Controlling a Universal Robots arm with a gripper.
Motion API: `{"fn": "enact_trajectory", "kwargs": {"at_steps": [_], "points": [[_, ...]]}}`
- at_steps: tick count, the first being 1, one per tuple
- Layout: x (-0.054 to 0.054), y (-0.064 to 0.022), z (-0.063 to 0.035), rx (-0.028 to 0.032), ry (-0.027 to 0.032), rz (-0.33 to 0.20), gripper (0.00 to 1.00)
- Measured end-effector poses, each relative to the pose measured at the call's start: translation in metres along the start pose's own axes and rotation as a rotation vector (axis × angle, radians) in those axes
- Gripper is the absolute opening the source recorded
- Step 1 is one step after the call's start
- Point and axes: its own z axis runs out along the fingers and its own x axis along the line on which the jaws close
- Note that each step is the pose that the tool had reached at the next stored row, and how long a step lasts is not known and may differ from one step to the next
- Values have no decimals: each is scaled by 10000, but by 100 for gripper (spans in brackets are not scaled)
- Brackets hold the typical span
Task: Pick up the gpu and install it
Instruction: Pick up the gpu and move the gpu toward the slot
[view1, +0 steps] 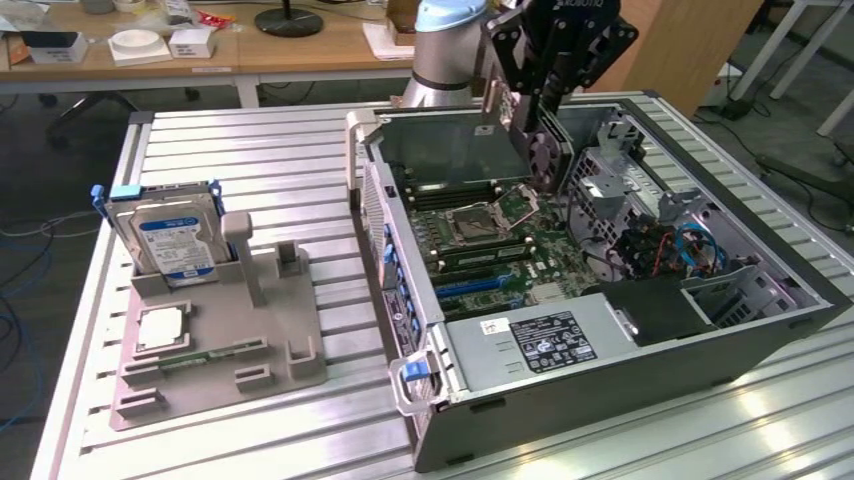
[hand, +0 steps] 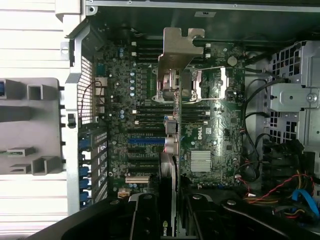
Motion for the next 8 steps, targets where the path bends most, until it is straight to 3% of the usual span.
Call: {"fn": "enact_trajectory", "kwargs": {"at_steps": [8], "points": [[-107, 2, 4, -1, 0, -1, 26]]}}
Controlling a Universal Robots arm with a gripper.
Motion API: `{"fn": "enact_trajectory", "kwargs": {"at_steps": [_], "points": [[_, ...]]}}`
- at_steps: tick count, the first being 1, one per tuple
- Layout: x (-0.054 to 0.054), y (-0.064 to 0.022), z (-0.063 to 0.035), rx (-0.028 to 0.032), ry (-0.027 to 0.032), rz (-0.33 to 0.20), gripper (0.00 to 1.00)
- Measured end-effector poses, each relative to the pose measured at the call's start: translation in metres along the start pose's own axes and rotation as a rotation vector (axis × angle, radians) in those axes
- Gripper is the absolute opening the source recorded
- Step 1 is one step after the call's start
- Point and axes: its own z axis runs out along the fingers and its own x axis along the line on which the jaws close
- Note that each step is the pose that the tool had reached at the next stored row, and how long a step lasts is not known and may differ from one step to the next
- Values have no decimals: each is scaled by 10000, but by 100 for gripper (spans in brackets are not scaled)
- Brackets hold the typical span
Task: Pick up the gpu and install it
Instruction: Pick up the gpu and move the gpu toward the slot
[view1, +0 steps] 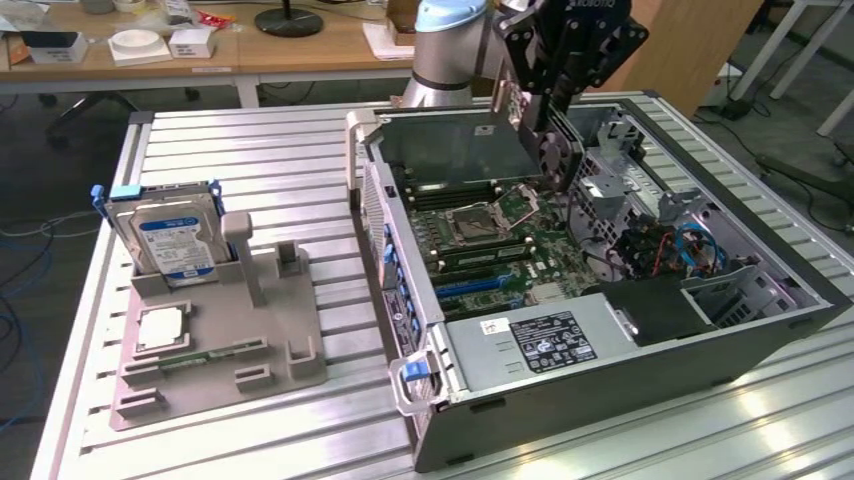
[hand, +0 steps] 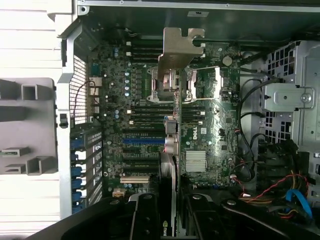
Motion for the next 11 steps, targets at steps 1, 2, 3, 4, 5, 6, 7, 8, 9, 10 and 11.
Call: {"fn": "enact_trajectory", "kwargs": {"at_steps": [1, 2, 3, 4, 5, 6, 7, 8, 9, 10, 11], "points": [[-17, 0, 1, -1, 0, 0, 26], [-36, 1, 1, 0, 0, -1, 26], [-57, 1, 2, 0, 0, 0, 26], [-81, 1, 2, 0, 0, 0, 26], [-102, 2, 3, 0, 0, 0, 26], [-124, 2, 3, 1, 1, -1, 26], [-147, 2, 3, 1, 0, 0, 26], [-167, 2, 4, 1, 0, -1, 26], [-185, 3, 4, 1, 0, -1, 26], [-201, 3, 5, 0, 0, 0, 26], [-221, 3, 5, 0, 0, 0, 26]]}}
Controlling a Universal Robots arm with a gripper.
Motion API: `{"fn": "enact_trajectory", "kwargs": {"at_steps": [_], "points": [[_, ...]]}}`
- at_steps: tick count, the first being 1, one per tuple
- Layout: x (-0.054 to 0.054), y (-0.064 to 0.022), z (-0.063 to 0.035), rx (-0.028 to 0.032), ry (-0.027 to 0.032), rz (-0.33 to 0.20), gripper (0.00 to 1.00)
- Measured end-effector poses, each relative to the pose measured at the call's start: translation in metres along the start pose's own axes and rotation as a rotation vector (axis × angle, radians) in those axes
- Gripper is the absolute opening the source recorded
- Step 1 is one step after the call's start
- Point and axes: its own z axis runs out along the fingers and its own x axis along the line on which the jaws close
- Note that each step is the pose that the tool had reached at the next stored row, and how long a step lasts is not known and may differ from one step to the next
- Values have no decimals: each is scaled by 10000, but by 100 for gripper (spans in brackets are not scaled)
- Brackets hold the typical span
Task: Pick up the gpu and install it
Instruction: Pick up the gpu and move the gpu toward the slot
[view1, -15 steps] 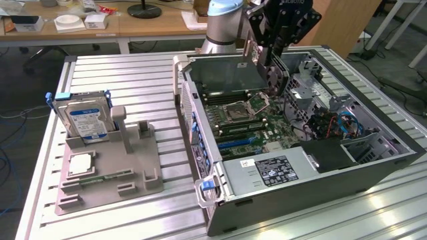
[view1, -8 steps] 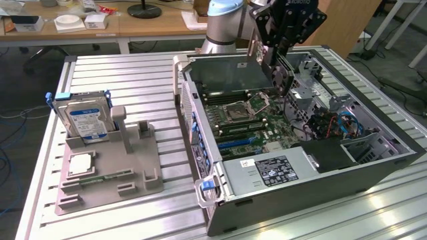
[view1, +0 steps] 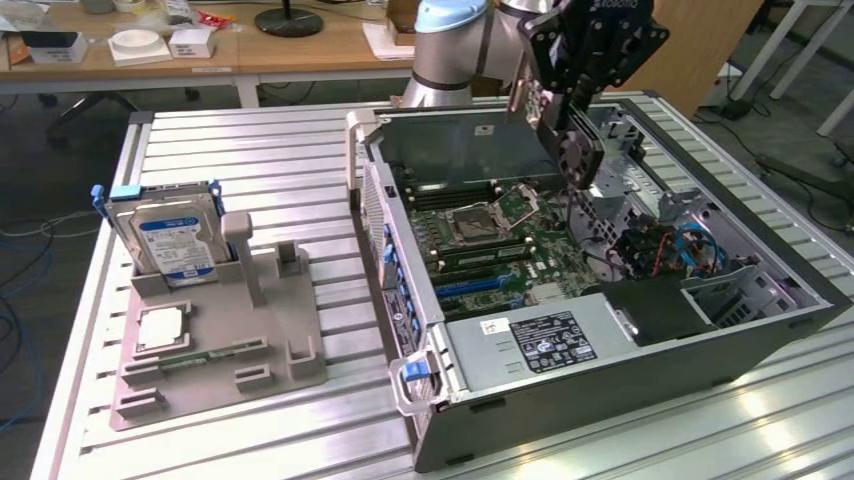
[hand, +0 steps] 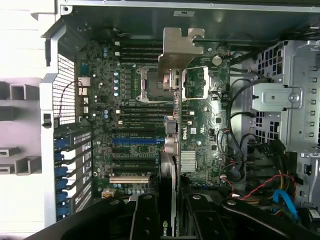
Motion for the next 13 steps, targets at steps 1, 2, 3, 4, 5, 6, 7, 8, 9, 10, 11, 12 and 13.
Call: {"fn": "enact_trajectory", "kwargs": {"at_steps": [1, 2, 3, 4, 5, 6, 7, 8, 9, 10, 11, 12, 13], "points": [[-22, 0, 1, -1, 0, 1, 26], [-44, 1, 1, -1, 0, 0, 26], [-63, 1, 2, 0, 0, -1, 26], [-96, 1, 2, 0, 0, -1, 26], [-114, 2, 3, 0, 0, 0, 26], [-134, 2, 3, -1, 0, 0, 26], [-150, 2, 3, 0, 0, 1, 26], [-168, 2, 4, 0, 0, 0, 26], [-185, 3, 4, 0, 0, 0, 26], [-200, 3, 5, -1, 0, 0, 26], [-213, 3, 5, -1, 0, -1, 26], [-228, 3, 5, -1, 0, -1, 26], [-241, 4, 5, 0, 0, -1, 26]]}}
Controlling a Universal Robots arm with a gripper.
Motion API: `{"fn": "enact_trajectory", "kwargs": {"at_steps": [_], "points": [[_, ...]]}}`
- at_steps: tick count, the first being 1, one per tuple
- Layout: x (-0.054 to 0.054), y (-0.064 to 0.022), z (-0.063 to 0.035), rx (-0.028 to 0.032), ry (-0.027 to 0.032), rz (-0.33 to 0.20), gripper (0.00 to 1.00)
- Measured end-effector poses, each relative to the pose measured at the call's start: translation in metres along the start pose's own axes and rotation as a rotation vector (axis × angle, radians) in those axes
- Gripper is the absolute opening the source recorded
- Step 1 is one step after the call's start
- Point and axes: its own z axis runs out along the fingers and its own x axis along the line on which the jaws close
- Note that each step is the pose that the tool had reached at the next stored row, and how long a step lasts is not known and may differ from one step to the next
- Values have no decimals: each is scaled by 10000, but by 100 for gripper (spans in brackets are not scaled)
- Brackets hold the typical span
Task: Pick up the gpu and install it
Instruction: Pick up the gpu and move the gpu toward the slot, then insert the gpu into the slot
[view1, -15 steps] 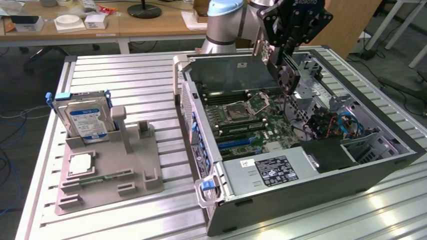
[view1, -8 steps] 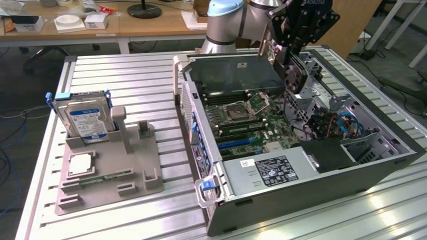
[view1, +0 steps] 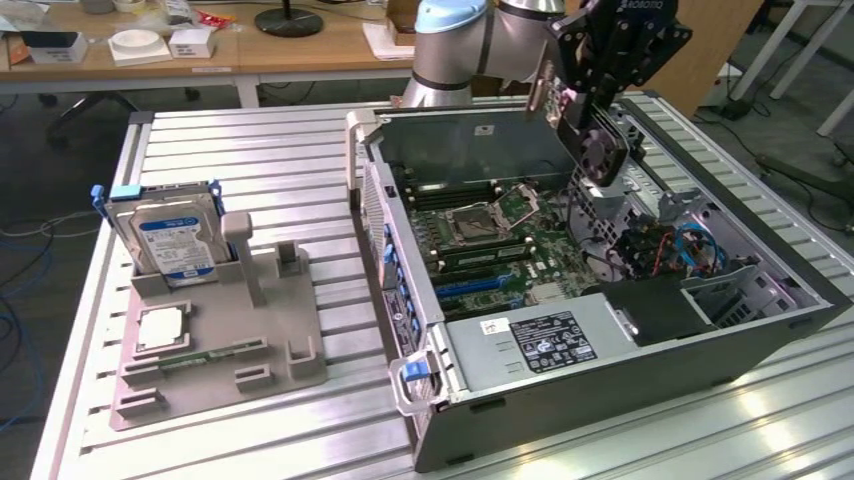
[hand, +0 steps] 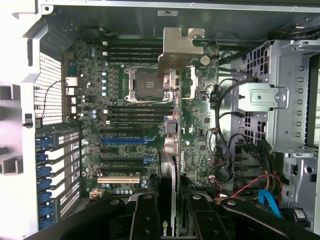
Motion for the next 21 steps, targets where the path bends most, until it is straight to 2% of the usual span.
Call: {"fn": "enact_trajectory", "kwargs": {"at_steps": [13, 21], "points": [[-16, 0, 1, -1, 1, -68, 26], [-24, 1, 1, -22, 16, -1066, 26]]}}
